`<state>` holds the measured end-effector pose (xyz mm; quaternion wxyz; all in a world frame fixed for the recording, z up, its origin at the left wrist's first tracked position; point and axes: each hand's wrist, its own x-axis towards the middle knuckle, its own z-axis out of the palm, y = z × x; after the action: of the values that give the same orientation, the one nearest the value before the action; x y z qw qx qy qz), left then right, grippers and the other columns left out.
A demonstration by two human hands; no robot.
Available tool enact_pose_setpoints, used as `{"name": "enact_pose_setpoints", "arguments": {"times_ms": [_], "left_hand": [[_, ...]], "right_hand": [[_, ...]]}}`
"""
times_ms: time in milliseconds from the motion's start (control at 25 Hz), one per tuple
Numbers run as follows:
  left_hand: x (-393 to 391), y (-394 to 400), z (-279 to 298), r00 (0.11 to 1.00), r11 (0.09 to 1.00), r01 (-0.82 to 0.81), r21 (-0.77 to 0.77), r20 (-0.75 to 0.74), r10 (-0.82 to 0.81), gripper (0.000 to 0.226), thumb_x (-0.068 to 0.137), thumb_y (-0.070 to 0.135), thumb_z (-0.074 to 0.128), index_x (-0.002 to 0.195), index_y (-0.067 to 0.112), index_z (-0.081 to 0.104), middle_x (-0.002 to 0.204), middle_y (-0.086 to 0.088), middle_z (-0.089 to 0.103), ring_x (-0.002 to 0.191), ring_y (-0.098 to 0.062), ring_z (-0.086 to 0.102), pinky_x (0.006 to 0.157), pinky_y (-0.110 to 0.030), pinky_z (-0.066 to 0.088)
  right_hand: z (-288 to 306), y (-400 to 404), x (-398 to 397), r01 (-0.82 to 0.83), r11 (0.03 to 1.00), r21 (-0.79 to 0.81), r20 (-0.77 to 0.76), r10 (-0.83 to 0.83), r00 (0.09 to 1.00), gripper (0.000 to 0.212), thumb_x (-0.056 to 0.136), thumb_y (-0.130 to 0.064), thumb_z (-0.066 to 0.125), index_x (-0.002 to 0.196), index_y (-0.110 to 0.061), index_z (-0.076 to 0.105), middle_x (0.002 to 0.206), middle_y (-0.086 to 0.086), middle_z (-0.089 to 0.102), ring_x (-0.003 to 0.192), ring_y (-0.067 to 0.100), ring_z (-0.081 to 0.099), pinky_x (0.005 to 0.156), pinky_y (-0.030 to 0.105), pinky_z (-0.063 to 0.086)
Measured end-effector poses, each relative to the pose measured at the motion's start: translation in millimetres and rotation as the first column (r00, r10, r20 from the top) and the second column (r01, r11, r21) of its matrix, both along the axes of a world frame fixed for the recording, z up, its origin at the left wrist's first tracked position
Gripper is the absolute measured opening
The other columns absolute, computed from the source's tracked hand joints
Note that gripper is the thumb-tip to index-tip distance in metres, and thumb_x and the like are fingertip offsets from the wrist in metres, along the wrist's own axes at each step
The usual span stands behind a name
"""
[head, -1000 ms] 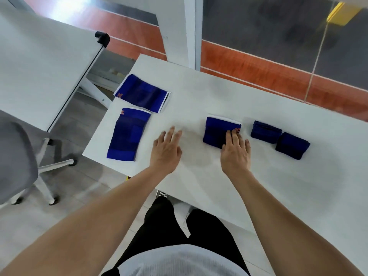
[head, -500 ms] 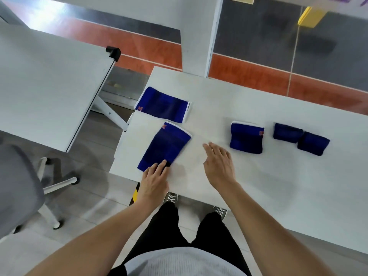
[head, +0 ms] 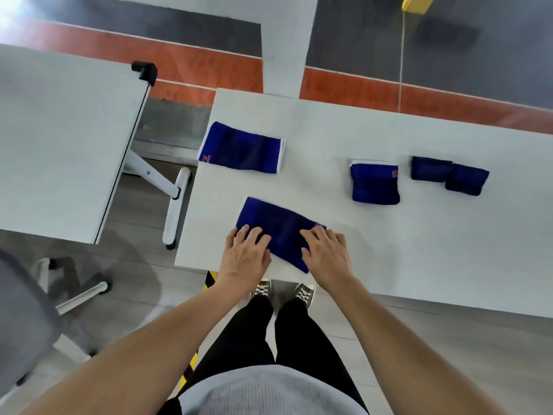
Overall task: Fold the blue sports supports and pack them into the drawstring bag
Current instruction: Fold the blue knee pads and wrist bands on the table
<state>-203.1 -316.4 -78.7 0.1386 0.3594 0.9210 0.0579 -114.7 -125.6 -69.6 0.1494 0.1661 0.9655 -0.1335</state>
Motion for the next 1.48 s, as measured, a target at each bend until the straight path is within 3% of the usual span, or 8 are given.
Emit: {"name": "enact_pose_setpoints", "arguments": {"times_ms": [240, 520, 680, 800, 1040, 1160, 1320, 1480], "left_hand": [[-8.4, 44.7, 2.6, 0.991, 0.988, 0.107, -0.109, 0.09, -0.097, 0.054, 0.101, 0.048, 0.038, 0.153, 0.036, 0.03, 0.162, -0.019, 0.024, 0.147, -0.039, 0.025, 0.12, -0.049, 0.02], [-43.1, 106.8, 0.3, 0.952, 0.939, 0.305, -0.159, 0.087, -0.295, 0.067, 0.096, 0.025, 0.051, 0.155, 0.041, 0.022, 0.167, -0.012, 0.008, 0.152, -0.037, 0.011, 0.122, -0.05, 0.015], [-77.6, 106.7, 7.0, 0.993, 0.997, 0.056, 0.057, 0.098, -0.062, 0.066, 0.088, 0.01, 0.052, 0.151, 0.024, 0.036, 0.159, -0.011, 0.031, 0.143, -0.033, 0.033, 0.116, -0.043, 0.029], [-125.8, 95.1, 6.6, 0.967, 0.977, -0.207, -0.047, 0.139, 0.212, 0.069, 0.092, 0.017, 0.05, 0.155, 0.02, 0.024, 0.165, -0.014, 0.016, 0.15, -0.034, 0.02, 0.12, -0.045, 0.024], [-140.0, 67.3, 11.2, 0.986, 0.95, -0.106, -0.295, 0.095, 0.14, 0.061, 0.096, 0.039, 0.044, 0.154, 0.03, 0.028, 0.14, -0.016, 0.038, 0.138, -0.036, 0.03, 0.121, -0.059, 0.009], [-91.0, 63.2, 16.8, 0.967, 0.941, -0.154, -0.3, 0.151, 0.206, 0.068, 0.095, 0.039, 0.046, 0.156, 0.021, 0.022, 0.133, -0.014, 0.045, 0.124, -0.036, 0.04, 0.112, -0.058, 0.028], [-34.3, 58.7, 18.5, 0.901, 0.897, -0.328, -0.298, 0.187, 0.391, 0.073, 0.096, 0.035, 0.047, 0.157, 0.014, 0.014, 0.133, -0.011, 0.052, 0.12, -0.034, 0.044, 0.097, -0.051, 0.038], [-31.0, 52.2, 21.3, 0.821, 0.85, -0.493, -0.183, 0.227, 0.525, 0.058, 0.098, 0.026, 0.051, 0.15, 0.014, 0.031, 0.14, -0.015, 0.044, 0.122, -0.037, 0.045, 0.092, -0.046, 0.046]], "right_hand": [[-2.2, 7.0, 24.8, 0.081, 0.996, -0.033, -0.064, -0.083, 0.994, 0.046, 0.087, -0.031, 0.068, 0.13, -0.02, 0.06, 0.136, 0.0, 0.058, 0.123, 0.023, 0.055, 0.104, 0.039, 0.04], [-11.2, 15.3, 40.3, 0.171, 0.985, 0.035, -0.087, -0.168, 0.982, 0.056, 0.091, -0.036, 0.065, 0.144, -0.024, 0.053, 0.134, 0.008, 0.058, 0.118, 0.027, 0.057, 0.097, 0.042, 0.044], [-14.5, 20.7, 26.1, 0.212, 0.977, 0.017, -0.105, -0.209, 0.972, 0.053, 0.09, -0.032, 0.066, 0.141, -0.022, 0.057, 0.13, 0.011, 0.058, 0.116, 0.03, 0.057, 0.097, 0.045, 0.045], [-15.6, 24.5, 24.5, 0.24, 0.971, 0.013, -0.126, -0.237, 0.963, 0.051, 0.089, -0.028, 0.067, 0.139, -0.021, 0.058, 0.128, 0.011, 0.059, 0.115, 0.03, 0.058, 0.097, 0.045, 0.045], [-11.7, 24.0, 13.3, 0.27, 0.962, 0.033, -0.188, -0.26, 0.947, 0.053, 0.087, -0.02, 0.067, 0.139, -0.017, 0.056, 0.12, 0.009, 0.06, 0.105, 0.028, 0.058, 0.093, 0.044, 0.045], [-5.8, 14.4, -0.5, 0.232, 0.973, -0.007, -0.239, -0.227, 0.944, 0.048, 0.087, -0.018, 0.064, 0.134, -0.015, 0.056, 0.107, 0.004, 0.059, 0.093, 0.025, 0.056, 0.086, 0.041, 0.045], [0.9, -6.0, -11.3, 0.132, 0.985, -0.115, -0.143, -0.148, 0.979, 0.015, 0.092, -0.028, 0.054, 0.101, -0.018, 0.058, 0.09, -0.001, 0.061, 0.084, 0.025, 0.056, 0.08, 0.039, 0.039], [-3.3, -34.9, 5.3, 0.126, 0.98, -0.153, -0.029, -0.132, 0.991, 0.032, 0.092, -0.053, 0.056, 0.103, -0.023, 0.058, 0.097, -0.007, 0.065, 0.092, 0.019, 0.059, 0.086, 0.036, 0.041]]}}
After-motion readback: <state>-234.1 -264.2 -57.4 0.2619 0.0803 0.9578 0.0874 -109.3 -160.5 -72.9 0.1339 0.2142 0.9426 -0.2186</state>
